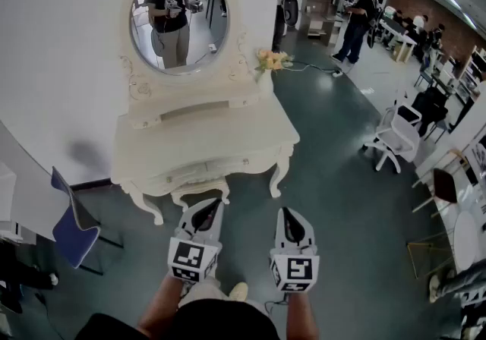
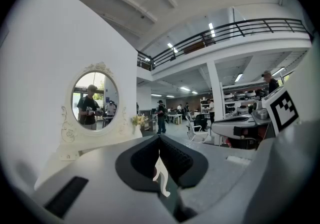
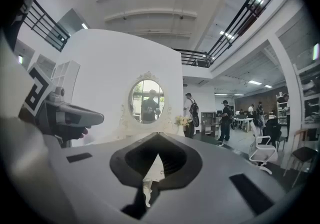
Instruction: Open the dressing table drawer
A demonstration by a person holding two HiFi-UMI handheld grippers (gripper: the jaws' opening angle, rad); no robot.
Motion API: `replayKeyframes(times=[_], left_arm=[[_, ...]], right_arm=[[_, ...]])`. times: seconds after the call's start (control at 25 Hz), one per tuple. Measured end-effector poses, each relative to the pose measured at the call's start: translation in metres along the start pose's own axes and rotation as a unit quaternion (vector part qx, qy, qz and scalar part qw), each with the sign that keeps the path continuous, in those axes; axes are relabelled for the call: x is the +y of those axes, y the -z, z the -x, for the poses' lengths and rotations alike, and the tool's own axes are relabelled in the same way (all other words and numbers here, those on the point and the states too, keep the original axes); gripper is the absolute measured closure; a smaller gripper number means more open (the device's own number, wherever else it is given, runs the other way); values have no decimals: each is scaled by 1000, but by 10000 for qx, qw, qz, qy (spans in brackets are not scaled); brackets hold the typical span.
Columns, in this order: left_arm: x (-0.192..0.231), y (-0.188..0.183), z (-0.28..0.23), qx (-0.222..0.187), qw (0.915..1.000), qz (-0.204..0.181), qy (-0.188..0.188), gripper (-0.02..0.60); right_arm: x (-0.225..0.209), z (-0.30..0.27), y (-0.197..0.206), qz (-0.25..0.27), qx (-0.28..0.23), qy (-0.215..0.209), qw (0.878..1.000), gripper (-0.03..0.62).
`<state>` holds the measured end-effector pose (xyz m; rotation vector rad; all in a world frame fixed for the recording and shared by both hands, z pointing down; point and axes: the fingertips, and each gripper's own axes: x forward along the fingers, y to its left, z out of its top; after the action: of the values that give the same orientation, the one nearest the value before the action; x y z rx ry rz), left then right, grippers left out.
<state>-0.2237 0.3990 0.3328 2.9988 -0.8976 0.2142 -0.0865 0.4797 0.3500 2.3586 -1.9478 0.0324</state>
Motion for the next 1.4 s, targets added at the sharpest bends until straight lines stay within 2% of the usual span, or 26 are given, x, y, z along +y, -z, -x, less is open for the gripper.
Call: replayKeyframes(times=[0.4, 0.68, 1.08, 1.16, 1.4], left_arm=[[-5, 2, -16, 27, 10000, 23, -6, 578], [-1, -1, -50, 34, 9999, 17, 93, 578], [46, -7, -136, 54, 9999, 25, 138, 578], [59, -10, -155, 62, 9999, 20, 158, 578], [107, -14, -207, 116, 9998, 110, 130, 578]], right_arm=[[-14, -8, 8, 9, 72, 12, 10000, 595], [-26, -31, 14, 7, 306, 34, 9995, 595], [-49, -120, 13, -9, 302, 46, 9995, 595], [-54, -143, 11, -39, 405, 78, 9991, 595], [-67, -214, 7, -4, 301, 93, 9995, 595]])
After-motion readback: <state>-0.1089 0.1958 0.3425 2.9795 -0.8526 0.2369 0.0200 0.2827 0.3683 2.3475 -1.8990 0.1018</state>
